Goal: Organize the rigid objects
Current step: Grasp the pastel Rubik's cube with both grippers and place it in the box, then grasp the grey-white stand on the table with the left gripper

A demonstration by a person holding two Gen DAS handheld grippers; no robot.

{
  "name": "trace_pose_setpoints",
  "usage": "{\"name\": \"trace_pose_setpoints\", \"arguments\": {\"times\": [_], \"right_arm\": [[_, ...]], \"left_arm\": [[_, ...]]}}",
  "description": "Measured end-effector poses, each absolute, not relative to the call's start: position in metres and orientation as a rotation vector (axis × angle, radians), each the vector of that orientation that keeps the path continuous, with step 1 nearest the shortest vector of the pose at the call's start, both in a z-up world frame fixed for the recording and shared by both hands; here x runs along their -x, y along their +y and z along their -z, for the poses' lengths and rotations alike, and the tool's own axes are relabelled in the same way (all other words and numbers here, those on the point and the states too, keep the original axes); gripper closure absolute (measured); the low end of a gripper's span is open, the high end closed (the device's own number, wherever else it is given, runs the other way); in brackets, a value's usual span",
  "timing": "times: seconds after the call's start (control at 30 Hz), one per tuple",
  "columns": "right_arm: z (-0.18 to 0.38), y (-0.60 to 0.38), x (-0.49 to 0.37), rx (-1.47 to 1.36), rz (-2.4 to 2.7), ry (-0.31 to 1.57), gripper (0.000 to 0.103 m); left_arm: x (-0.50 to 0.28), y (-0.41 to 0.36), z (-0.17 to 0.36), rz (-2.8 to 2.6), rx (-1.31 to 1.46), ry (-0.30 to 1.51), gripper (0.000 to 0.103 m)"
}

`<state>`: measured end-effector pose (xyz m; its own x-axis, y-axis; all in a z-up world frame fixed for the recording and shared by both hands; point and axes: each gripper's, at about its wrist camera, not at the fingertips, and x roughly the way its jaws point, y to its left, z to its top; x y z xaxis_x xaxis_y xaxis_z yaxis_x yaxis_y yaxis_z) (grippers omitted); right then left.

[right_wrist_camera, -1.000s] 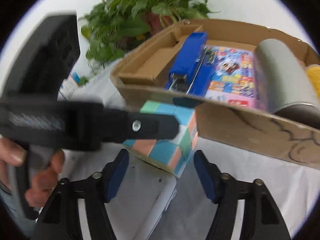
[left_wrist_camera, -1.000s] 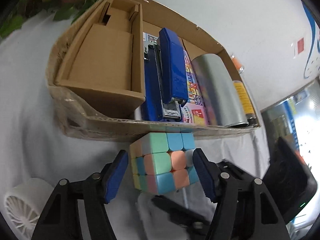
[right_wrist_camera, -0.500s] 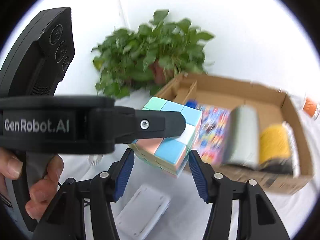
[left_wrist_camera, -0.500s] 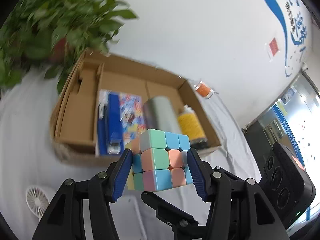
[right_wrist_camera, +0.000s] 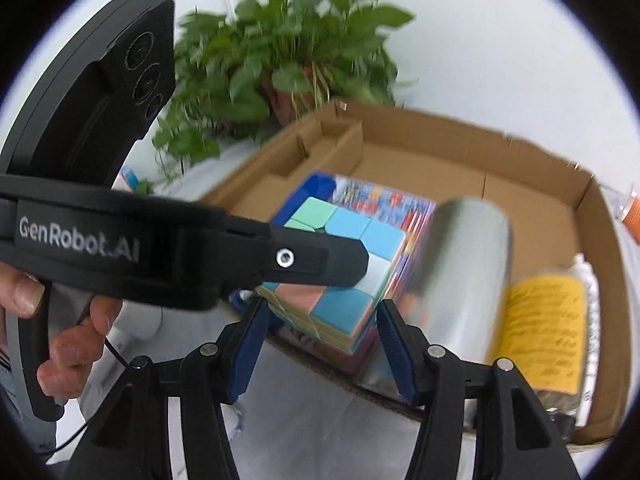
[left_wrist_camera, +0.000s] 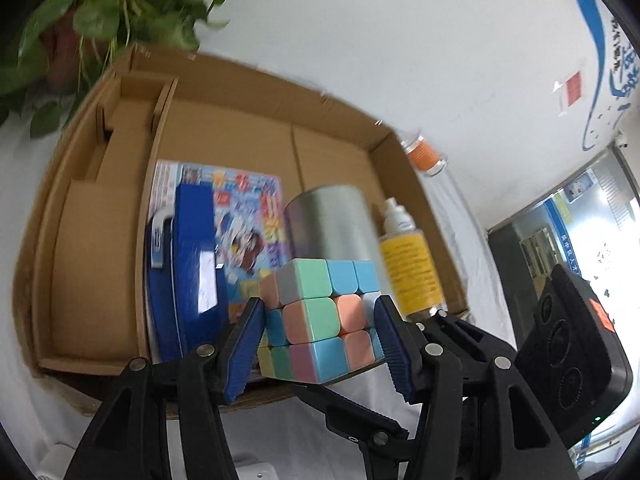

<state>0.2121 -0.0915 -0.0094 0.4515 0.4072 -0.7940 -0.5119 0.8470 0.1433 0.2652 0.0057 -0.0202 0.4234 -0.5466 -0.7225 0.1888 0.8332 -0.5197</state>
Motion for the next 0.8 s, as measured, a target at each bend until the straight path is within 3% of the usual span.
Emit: {"name": "trace_pose_setpoints", "arguments": {"times": [0.3,0.43,0.5,0.53,0.57,0.67,0.8], "right_arm": [[0.024,-0.083,-0.214,0.129,-0.555,1.006,0.048],[-0.003,-0.09,-0.196,0.125,-0.53,0.944,0.047],[-0.025,-0.097,-0.164,0.16,-0.553,0.855,0.034],[-0.03,-0.099,-0.153,0.163,-0.558,0.83,0.022],[-0.028,-0.103,-0.137,0.141,-0.57,0.828,0.02],[0.011,-0.104,-0.113,0.012,-0.63,0.993,0.02],[0.067,-0.082,-0.088,-0.055,-0.627,1.15,0.023]], "left_arm": [[-0.261,0.009,0.059,0.457,0.411,1.134,0.051],[-0.258,0.005,0.062,0.459,0.391,1.147,0.051],[-0.249,0.008,0.053,0.435,0.353,1.116,0.038],[-0.24,0.014,0.044,0.434,0.348,1.086,0.02],[-0.228,0.021,0.033,0.431,0.341,1.042,0.009],[-0.186,0.042,0.015,0.359,0.3,0.962,0.01],[-0.151,0.048,0.054,0.319,0.279,1.098,0.022]]}}
